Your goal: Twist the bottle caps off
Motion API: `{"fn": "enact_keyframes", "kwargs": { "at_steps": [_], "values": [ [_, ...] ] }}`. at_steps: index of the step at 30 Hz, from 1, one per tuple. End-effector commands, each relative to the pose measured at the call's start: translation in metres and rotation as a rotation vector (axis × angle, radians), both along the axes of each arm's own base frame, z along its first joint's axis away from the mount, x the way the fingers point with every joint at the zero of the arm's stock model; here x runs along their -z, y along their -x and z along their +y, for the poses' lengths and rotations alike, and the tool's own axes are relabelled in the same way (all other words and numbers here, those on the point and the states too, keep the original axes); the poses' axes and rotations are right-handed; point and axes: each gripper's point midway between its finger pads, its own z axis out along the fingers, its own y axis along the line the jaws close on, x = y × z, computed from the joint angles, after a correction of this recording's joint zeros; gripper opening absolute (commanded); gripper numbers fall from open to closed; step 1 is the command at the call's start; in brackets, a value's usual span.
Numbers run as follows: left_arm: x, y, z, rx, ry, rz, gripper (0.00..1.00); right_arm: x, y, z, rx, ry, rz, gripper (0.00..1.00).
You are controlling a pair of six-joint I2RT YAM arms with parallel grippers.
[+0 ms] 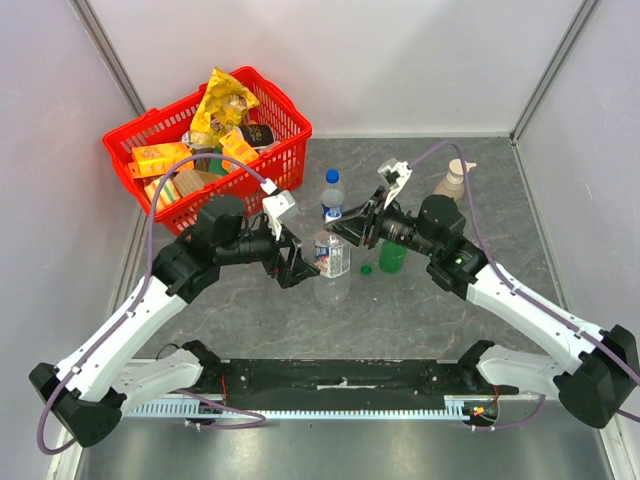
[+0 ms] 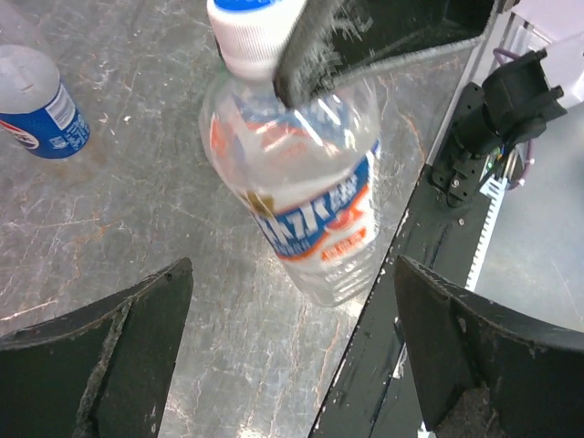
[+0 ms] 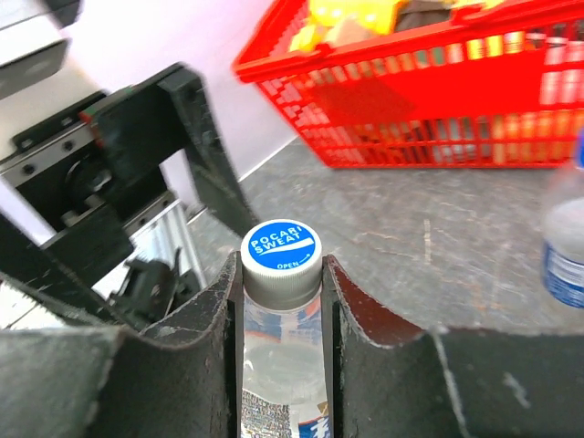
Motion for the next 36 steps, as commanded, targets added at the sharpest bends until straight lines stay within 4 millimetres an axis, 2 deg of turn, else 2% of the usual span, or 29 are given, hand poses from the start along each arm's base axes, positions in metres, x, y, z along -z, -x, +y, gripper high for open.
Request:
{"fn": "enact_keyframes", "kwargs": {
  "at_steps": [1,7,12,21,27,33,36],
  "values": [
    [-0.011,-0.018,-0.002,-0.098,0.064,-0.034,0.96,-0.020,-0.026,-0.024,0.234,-0.027,0.037,0.00],
    [-0.004,-0.025,-0.018,-0.093,0.116,0.009,0.97,-0.014,-0.037,-0.039,0.364,-0.074,0.143,0.00],
    [-0.002,-0.031,-0.033,-0.084,0.138,0.008,0.97,-0.011,-0.039,-0.043,0.393,-0.094,0.176,0.00],
    [0.025,-0.034,-0.062,-0.079,0.058,0.011,0.96,-0.014,-0.039,-0.050,0.426,-0.119,0.176,0.00],
    [0.032,-0.026,-0.073,-0.039,0.075,-0.007,0.89,-0.016,-0.037,-0.052,0.428,-0.132,0.180,0.00],
    [0.033,-0.022,-0.080,-0.009,0.088,-0.014,0.77,-0.016,-0.039,-0.056,0.452,-0.140,0.180,0.00],
    [0.032,-0.021,-0.081,0.000,0.088,-0.023,0.65,-0.016,-0.038,-0.056,0.448,-0.143,0.182,0.00]
  ]
}}
